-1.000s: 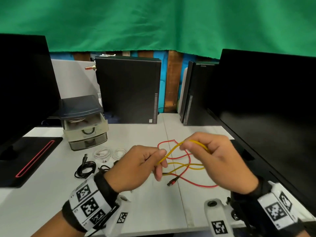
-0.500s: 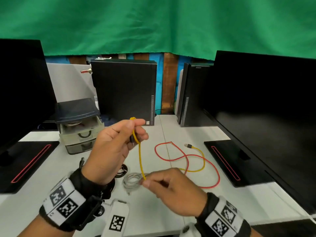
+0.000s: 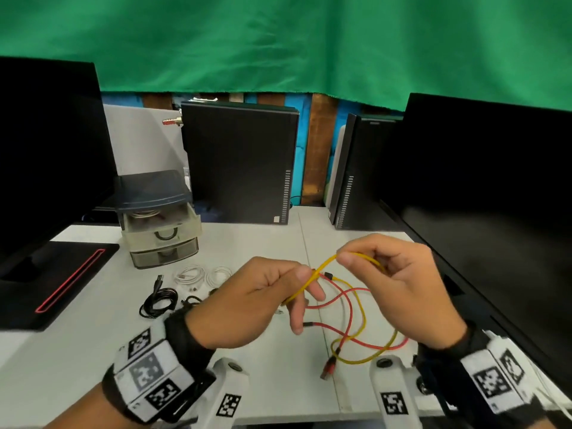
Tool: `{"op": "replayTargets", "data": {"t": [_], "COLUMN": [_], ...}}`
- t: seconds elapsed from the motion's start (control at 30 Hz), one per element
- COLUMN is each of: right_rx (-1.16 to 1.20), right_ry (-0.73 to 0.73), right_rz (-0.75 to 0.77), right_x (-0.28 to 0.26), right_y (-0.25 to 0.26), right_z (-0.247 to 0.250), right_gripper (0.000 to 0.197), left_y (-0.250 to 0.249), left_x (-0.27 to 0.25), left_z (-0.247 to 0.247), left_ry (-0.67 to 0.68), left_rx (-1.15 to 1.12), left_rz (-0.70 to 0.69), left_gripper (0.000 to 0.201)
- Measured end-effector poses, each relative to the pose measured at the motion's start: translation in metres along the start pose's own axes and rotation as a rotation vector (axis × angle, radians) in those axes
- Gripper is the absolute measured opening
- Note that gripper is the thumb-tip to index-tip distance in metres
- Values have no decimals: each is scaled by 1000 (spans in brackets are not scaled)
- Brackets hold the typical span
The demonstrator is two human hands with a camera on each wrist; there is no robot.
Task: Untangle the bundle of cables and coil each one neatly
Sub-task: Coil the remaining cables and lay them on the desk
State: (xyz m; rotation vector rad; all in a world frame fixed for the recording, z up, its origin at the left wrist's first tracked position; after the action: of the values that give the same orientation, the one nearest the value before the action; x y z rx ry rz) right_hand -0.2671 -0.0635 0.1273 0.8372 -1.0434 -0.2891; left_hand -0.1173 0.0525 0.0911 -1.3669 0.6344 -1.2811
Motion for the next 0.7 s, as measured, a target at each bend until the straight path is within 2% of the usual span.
{"op": "replayTargets", "data": {"t": [0.1,0.17,0.23,0.33,0.4,0.47,0.5,0.57,0.63,0.7], "right_rx": [44,-8,-111,-216,-233,-266,-298,-336,-338,-364], "right_ry": [-63,-11,110,389,517,537,514,428,306,199], "right_rz": [-41,-89,-139,-159,-124,-66,-27,23,51,48], "right_x": [2,-3,-12,-31,-41,-40,-37,-27,-16,-4], "right_y": [-19,-34,-51,-65,-60,-46,-39,-27,-20,-14], "right_z": [-2,-13,-28,-53,-62,-61,-58,-44,-27,-10], "right_gripper": [12,19,23,23,24,24,26,30,22,10], "left_y": [-12,-18,-20,-12,-2,11,17,31,40,42], "left_x": [-3,-2,2,11,17,18,17,18,16,14], "left_z": [-3,1,7,22,32,38,38,34,26,15], "left_ry": [92,48,-73,-375,-519,-603,-592,-455,-257,-114], "left_rx": [-286,-444,-559,-672,-530,-135,84,394,537,604], "left_rz": [48,36,9,25,-17,-112,-151,-195,-169,-178], "left_gripper": [34,31,30,31,32,32,34,35,33,37]}}
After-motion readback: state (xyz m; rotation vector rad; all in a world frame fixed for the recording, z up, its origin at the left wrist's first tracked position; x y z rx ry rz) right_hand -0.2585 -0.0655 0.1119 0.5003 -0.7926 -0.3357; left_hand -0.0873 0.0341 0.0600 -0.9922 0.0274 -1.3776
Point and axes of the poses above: each hand's wrist, its own x-axis towards the middle knuckle, its own z-axis out of the back of the hand, y = z × x, the point moved 4 cm from there along x, towards the middle knuckle, and after that the axes turned 12 degrees about -y, right-handed, at the moved point
